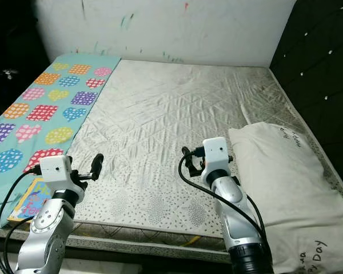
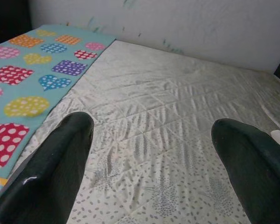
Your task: Clean up the room
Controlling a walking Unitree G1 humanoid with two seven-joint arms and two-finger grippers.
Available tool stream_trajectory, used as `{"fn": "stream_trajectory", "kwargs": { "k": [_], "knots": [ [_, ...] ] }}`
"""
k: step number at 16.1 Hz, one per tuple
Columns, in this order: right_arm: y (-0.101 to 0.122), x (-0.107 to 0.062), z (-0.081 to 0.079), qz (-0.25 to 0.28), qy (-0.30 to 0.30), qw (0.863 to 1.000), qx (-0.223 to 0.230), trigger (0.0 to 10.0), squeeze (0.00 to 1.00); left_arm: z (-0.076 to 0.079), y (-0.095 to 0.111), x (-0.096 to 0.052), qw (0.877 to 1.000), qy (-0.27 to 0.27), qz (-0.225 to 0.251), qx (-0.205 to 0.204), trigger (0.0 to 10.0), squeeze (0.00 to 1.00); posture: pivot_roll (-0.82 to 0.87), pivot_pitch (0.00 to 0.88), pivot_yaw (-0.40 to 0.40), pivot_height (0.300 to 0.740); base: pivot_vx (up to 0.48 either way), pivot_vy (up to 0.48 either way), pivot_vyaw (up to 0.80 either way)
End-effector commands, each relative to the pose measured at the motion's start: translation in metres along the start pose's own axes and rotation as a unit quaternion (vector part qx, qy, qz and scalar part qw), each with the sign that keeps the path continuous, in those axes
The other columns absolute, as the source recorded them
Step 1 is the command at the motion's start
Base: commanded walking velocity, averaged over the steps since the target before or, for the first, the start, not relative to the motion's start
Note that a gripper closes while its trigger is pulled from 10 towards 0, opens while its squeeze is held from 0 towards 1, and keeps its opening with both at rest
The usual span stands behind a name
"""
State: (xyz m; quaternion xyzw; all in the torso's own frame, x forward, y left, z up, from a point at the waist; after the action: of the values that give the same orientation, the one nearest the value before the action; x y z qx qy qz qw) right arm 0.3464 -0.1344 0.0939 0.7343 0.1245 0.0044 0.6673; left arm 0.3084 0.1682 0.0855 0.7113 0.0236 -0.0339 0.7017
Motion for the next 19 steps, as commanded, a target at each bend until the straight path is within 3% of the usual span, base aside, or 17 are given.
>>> {"fn": "stream_trajectory", "kwargs": {
  "k": [1, 6, 10, 19],
  "knots": [
    [-0.002, -0.003, 0.004, -0.006, -0.005, 1.000, -0.003, 10.0, 0.00, 0.003, 0.002, 0.001, 1.000, -0.004, 0.003, -0.002, 10.0, 0.00, -0.12, 0.021, -0.009, 0.740, 0.000, 0.000, 0.00],
    [-0.008, -0.015, 0.015, -0.013, -0.026, 1.000, 0.005, 10.0, 0.00, 0.003, -0.004, -0.011, 1.000, -0.020, 0.001, 0.020, 10.0, 0.00, -0.13, 0.027, 0.002, 0.740, 0.000, 0.000, -0.16],
    [-0.007, -0.013, 0.008, -0.010, -0.017, 1.000, 0.001, 10.0, 0.00, 0.004, -0.001, -0.005, 1.000, -0.027, 0.005, 0.000, 10.0, 0.00, -0.14, 0.037, 0.004, 0.740, 0.000, 0.000, -0.80],
    [-0.003, -0.009, 0.008, -0.004, -0.022, 1.000, -0.001, 10.0, 0.00, 0.006, 0.002, -0.003, 0.999, -0.037, 0.008, 0.005, 10.0, 0.00, -0.13, 0.053, 0.017, 0.740, 0.000, 0.000, 0.00]
  ]
}}
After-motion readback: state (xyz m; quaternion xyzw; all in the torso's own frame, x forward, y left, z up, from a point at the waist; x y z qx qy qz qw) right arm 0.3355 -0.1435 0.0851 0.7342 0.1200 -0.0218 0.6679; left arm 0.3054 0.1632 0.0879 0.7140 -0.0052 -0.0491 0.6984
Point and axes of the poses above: a point about 5 cm out from each wrist's last joint towards the gripper, its own x axis pointing out of the wrist towards the gripper, its own y axis along the axis of the wrist's last joint, z = x × y, the point moved 4 cm from there along x, pointing out of the wrist towards the gripper, and after that the axes turned 10 degrees about x, right-handed, at the moved point
